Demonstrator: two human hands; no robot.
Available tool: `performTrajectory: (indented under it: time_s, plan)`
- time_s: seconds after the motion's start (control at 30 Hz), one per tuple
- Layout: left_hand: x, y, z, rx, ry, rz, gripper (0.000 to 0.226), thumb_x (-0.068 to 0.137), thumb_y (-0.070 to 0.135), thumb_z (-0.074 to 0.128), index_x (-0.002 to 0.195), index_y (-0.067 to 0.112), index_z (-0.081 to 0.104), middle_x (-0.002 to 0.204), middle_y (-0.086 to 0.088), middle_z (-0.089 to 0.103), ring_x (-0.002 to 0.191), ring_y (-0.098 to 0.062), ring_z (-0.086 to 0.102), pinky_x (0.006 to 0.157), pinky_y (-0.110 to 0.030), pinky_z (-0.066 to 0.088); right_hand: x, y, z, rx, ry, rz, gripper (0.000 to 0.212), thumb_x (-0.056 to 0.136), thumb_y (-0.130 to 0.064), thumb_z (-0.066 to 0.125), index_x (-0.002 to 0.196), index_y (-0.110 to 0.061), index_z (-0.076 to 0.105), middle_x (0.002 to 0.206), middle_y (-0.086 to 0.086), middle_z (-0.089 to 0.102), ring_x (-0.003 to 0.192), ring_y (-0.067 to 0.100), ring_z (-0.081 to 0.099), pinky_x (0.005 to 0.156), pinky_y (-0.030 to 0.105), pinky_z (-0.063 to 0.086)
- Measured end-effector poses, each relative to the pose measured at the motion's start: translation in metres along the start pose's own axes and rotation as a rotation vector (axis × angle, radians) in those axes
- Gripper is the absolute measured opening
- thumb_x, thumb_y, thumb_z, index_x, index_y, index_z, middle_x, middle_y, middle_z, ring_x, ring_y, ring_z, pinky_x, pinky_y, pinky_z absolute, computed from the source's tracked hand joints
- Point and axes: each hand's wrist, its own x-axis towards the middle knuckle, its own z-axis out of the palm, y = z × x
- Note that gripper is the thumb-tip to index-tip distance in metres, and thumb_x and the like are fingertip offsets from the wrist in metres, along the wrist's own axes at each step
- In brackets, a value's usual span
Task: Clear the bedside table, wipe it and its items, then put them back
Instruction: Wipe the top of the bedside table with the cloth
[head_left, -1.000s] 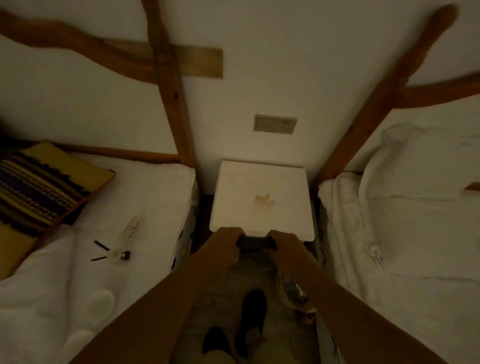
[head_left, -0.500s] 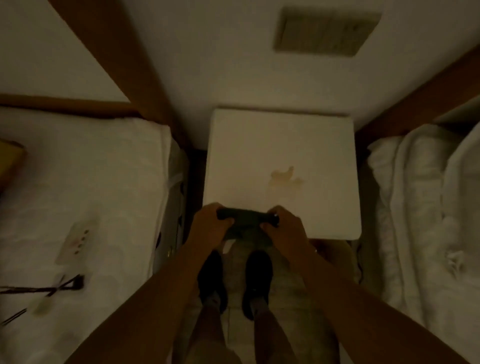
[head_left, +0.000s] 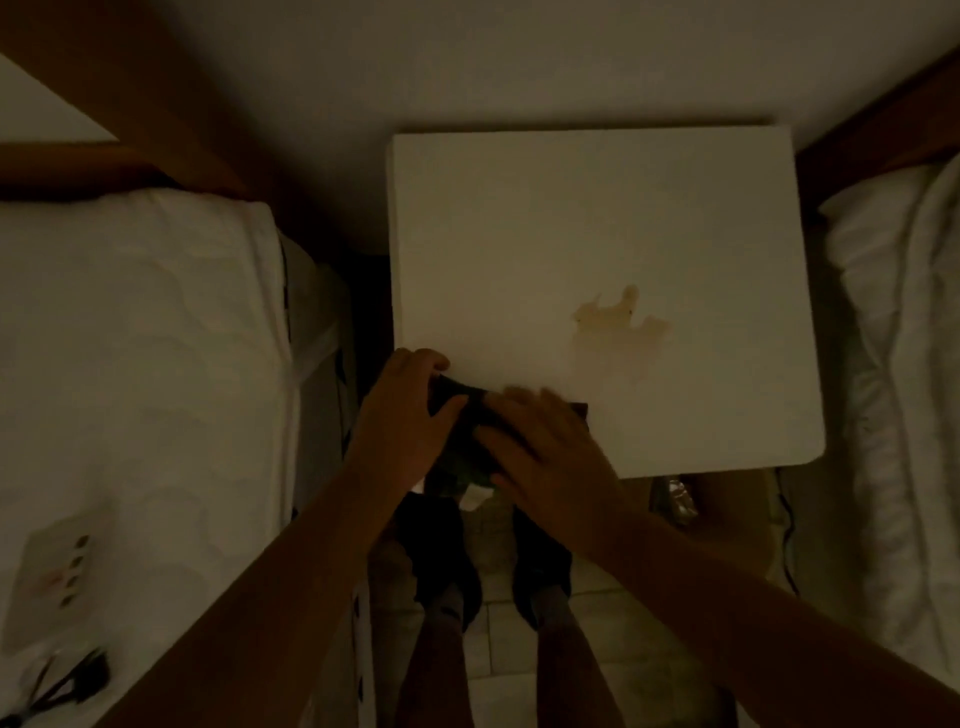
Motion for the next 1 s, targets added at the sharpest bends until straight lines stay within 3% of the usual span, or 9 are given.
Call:
performTrajectory:
  time_s: [0.1,0.2,0.3,0.5,0.67,0.77,0.9,1.0]
  plan:
    - [0.018,-0.002,-0.002,0.092,0.073,0.14,0.025,0.088,0.008,0.061,0.113,0.007,0.059,0.114,-0.01,0.053,0.102,-0.021,0.052,0.091,-0.037,0.048,0.006,0.001,0.015,-0.054,-0.07,-0.162,0.042,0.1,-0.037,0.047,0.138,-0.019,0.055,0.151,0.01,0.042,0.143,0.034,0.032,0.116,0.056,0.024]
    - [0.033,-0.001,0.005,0.211,0.147,0.261,0.028,0.087,0.002,0.055,0.115,0.004,0.061,0.122,-0.016,0.055,0.114,-0.032,0.051,0.099,-0.04,0.044,0.015,0.011,0.02,-0.092,-0.165,-0.131,0.055,0.099,-0.048,0.042,0.148,-0.024,0.039,0.159,0.007,0.026,0.149,0.032,0.017,0.118,0.058,0.016]
    - [0.042,0.004,0.015,0.267,0.18,0.27,0.035,0.091,0.019,0.043,0.119,0.006,0.06,0.13,-0.017,0.054,0.121,-0.035,0.049,0.103,-0.048,0.042,0.029,0.025,0.015,-0.133,-0.145,0.063,0.061,0.096,-0.054,0.041,0.15,-0.027,0.035,0.161,0.005,0.022,0.149,0.031,0.015,0.116,0.06,0.016]
    - [0.039,0.008,0.032,0.342,0.194,0.247,0.045,0.092,0.016,0.05,0.137,0.011,0.049,0.144,-0.013,0.045,0.133,-0.031,0.04,0.11,-0.049,0.036,0.043,0.114,-0.014,-0.279,-0.058,0.477,0.065,0.095,-0.058,0.037,0.152,-0.029,0.028,0.162,0.006,0.018,0.149,0.032,0.016,0.116,0.06,0.012]
    - [0.039,0.013,0.041,0.477,0.182,0.198,0.052,0.094,0.023,0.043,0.144,0.015,0.04,0.151,-0.011,0.036,0.14,-0.03,0.033,0.114,-0.049,0.028,0.03,0.196,-0.043,-0.299,-0.033,0.815,0.066,0.094,-0.061,0.026,0.153,-0.034,0.015,0.164,0.004,0.009,0.151,0.031,0.005,0.118,0.06,0.009]
    - [0.039,0.014,0.044,0.532,0.204,0.212,0.053,0.092,0.023,0.045,0.144,0.013,0.041,0.151,-0.012,0.036,0.141,-0.03,0.03,0.115,-0.051,0.026,0.018,0.233,-0.057,-0.288,0.043,0.942,0.065,0.095,-0.06,0.026,0.153,-0.033,0.017,0.164,0.003,0.011,0.15,0.03,0.011,0.118,0.057,0.016]
    - [0.039,0.013,0.046,0.582,0.218,0.205,0.054,0.092,0.026,0.041,0.145,0.013,0.039,0.151,-0.014,0.034,0.141,-0.033,0.03,0.115,-0.051,0.025,0.011,0.264,-0.071,-0.15,0.119,1.056,0.065,0.094,-0.055,0.034,0.153,-0.033,0.017,0.162,0.003,0.018,0.143,0.032,0.029,0.108,0.054,0.037]
    - [0.04,0.015,0.047,0.601,0.229,0.195,0.055,0.091,0.026,0.04,0.144,0.012,0.039,0.15,-0.016,0.035,0.139,-0.036,0.031,0.113,-0.053,0.027,0.014,0.265,-0.075,-0.095,0.141,1.089,0.065,0.095,-0.053,0.036,0.153,-0.033,0.013,0.161,0.004,0.021,0.139,0.033,0.036,0.102,0.053,0.041]
